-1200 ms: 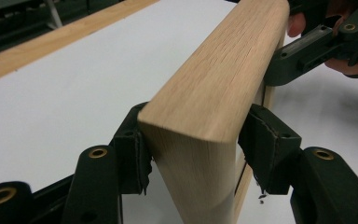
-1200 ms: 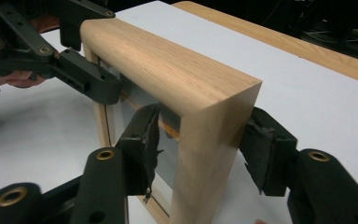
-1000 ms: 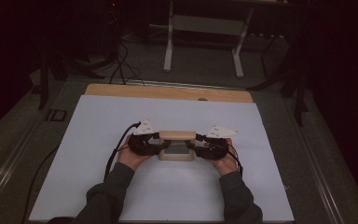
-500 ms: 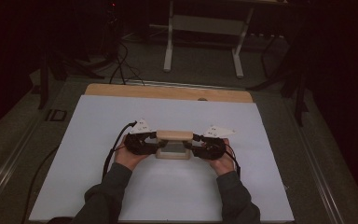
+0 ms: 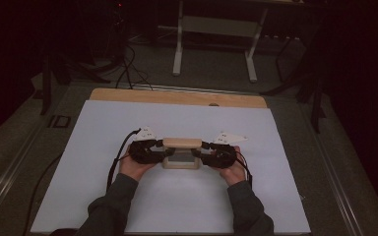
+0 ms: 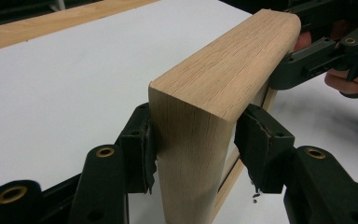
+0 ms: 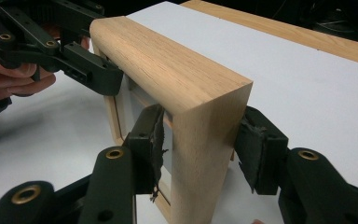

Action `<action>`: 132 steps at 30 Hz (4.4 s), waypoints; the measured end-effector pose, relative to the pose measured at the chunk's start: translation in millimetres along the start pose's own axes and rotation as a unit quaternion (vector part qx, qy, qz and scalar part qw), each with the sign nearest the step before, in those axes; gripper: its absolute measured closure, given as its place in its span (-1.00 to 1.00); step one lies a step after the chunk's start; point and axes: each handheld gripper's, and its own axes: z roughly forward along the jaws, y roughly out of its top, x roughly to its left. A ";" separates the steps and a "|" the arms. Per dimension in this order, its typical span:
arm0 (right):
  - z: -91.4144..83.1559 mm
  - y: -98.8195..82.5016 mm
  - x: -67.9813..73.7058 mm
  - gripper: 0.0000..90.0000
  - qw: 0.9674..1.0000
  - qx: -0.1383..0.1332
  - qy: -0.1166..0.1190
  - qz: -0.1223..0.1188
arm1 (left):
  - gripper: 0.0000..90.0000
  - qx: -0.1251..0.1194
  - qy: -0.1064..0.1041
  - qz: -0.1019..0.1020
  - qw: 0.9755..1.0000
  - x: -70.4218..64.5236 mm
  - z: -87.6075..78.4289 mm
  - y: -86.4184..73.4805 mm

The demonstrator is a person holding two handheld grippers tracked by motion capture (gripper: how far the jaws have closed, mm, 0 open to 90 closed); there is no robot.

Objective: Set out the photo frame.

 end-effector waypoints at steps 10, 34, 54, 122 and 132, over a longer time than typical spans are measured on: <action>-2.4 -0.5 0.8 0.19 1.000 0.003 0.003 0.004 | 0.12 0.003 0.001 -0.004 1.000 -3.1 -0.7 -0.2; 2.4 1.4 -1.3 0.17 1.000 -0.002 0.002 0.027 | 0.12 0.004 0.008 -0.029 1.000 -0.7 -1.4 1.0; 11.7 2.7 -4.4 0.15 0.999 0.001 -0.010 0.041 | 0.10 -0.007 0.005 -0.052 0.999 9.2 3.4 -1.6; -8.3 4.9 -4.3 -0.05 0.999 0.026 -0.029 0.018 | 0.05 -0.005 0.030 -0.040 0.999 7.4 -34.4 -12.0; -24.5 -0.7 -9.4 0.06 0.999 0.037 -0.037 0.013 | 0.12 -0.007 0.038 -0.026 0.999 8.7 -52.7 -17.5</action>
